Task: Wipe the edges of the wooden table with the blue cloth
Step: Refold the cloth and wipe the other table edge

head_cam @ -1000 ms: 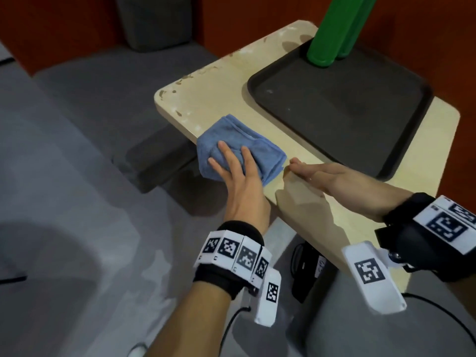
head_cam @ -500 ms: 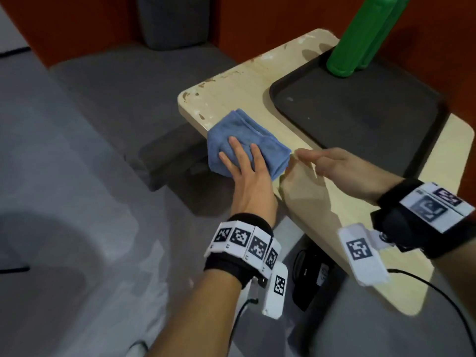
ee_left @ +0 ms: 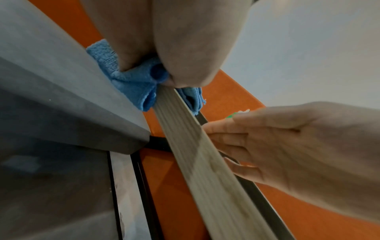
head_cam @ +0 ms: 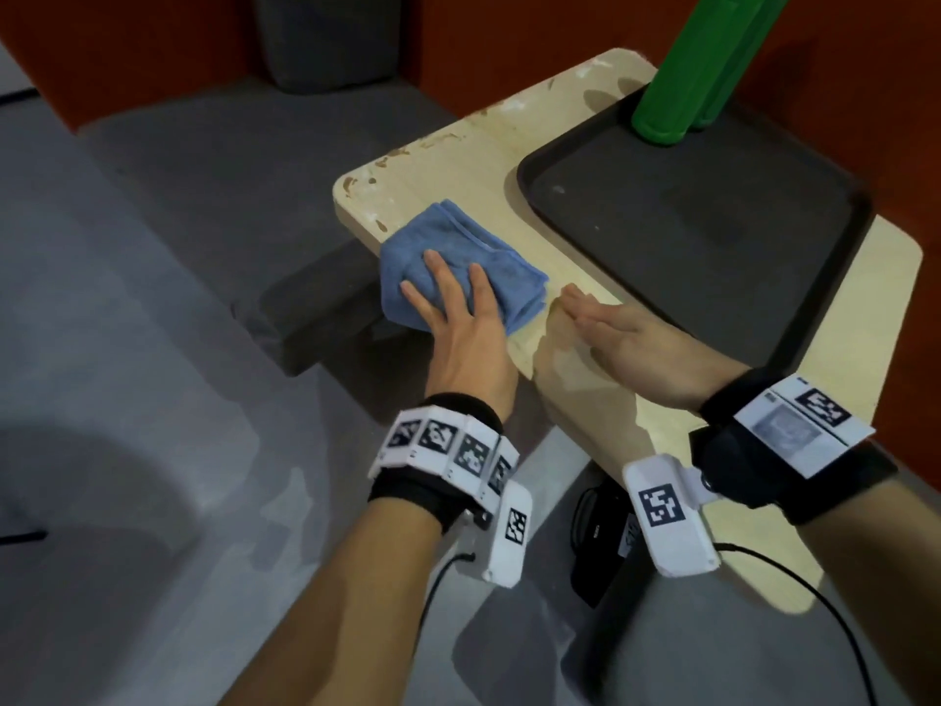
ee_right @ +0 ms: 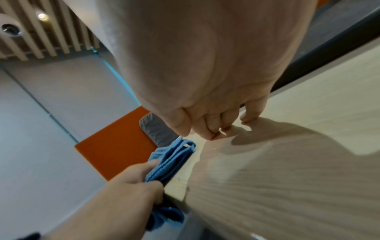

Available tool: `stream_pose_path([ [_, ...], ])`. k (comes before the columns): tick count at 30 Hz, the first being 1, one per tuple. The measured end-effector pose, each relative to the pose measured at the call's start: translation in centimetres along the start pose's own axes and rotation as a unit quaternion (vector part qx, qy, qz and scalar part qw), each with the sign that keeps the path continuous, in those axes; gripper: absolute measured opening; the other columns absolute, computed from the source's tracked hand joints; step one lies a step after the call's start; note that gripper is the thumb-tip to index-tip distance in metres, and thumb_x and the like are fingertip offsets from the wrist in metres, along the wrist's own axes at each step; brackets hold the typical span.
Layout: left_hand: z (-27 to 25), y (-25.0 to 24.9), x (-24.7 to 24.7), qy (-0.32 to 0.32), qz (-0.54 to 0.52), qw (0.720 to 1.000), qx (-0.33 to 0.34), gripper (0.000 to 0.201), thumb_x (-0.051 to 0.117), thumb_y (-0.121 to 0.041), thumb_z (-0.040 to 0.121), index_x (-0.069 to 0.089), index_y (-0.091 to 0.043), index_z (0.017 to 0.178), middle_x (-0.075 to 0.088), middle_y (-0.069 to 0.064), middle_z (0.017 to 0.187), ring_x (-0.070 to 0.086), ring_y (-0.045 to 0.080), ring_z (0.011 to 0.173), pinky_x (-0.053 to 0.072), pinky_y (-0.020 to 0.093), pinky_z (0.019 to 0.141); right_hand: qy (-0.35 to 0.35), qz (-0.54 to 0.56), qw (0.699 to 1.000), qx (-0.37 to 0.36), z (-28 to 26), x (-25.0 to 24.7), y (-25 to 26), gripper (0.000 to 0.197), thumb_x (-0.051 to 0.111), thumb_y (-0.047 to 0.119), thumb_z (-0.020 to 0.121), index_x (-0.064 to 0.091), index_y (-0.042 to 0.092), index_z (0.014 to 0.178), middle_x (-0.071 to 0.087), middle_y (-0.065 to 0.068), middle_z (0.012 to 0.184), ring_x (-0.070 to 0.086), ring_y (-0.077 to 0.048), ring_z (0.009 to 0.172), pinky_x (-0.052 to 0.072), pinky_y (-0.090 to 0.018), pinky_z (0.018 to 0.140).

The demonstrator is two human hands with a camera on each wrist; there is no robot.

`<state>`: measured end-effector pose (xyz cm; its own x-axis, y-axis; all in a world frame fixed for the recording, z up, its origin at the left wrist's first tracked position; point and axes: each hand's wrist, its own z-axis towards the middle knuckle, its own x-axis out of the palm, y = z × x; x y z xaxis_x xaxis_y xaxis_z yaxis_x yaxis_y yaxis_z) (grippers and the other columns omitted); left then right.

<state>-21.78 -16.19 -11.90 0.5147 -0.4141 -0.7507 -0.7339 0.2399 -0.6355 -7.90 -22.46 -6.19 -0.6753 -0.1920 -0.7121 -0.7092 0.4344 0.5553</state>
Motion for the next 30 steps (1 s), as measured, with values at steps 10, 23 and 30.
stream_pose_path([
  [10, 0.6, 0.2, -1.0, -0.001, -0.053, 0.998, -0.022, 0.075, 0.039, 0.006, 0.094, -0.001, -0.014, 0.154, -0.032, 0.008, 0.156, -0.031, 0.040, 0.142, 0.008, 0.047, 0.120, 0.013, -0.131, 0.989, -0.071, 1.0, 1.1, -1.3, 0.055, 0.022, 0.027, 0.104, 0.002, 0.016, 0.154, -0.005, 0.002, 0.162, -0.006, -0.008, 0.148, 0.000, -0.030, 0.121],
  [23, -0.4, -0.2, -0.8, -0.022, -0.049, 0.998, -0.022, 0.066, 0.036, -0.015, 0.098, 0.001, -0.013, 0.154, -0.028, 0.006, 0.158, -0.026, 0.036, 0.145, 0.011, 0.047, 0.122, 0.033, -0.119, 0.989, -0.077, 1.2, 0.4, -1.1, 0.053, 0.020, 0.024, 0.104, 0.002, 0.014, 0.153, -0.008, 0.002, 0.162, -0.007, -0.008, 0.148, -0.003, -0.025, 0.118],
  [30, -2.8, -1.6, 0.3, -0.025, -0.031, 0.999, -0.002, 0.066, 0.036, -0.014, 0.096, 0.004, -0.013, 0.154, -0.025, 0.010, 0.159, -0.024, 0.036, 0.145, 0.019, 0.050, 0.120, 0.055, -0.048, 0.996, -0.042, 1.6, -1.2, 0.0, 0.049, 0.026, 0.012, 0.102, 0.019, 0.007, 0.151, 0.015, -0.007, 0.161, 0.012, -0.015, 0.148, 0.008, -0.018, 0.112],
])
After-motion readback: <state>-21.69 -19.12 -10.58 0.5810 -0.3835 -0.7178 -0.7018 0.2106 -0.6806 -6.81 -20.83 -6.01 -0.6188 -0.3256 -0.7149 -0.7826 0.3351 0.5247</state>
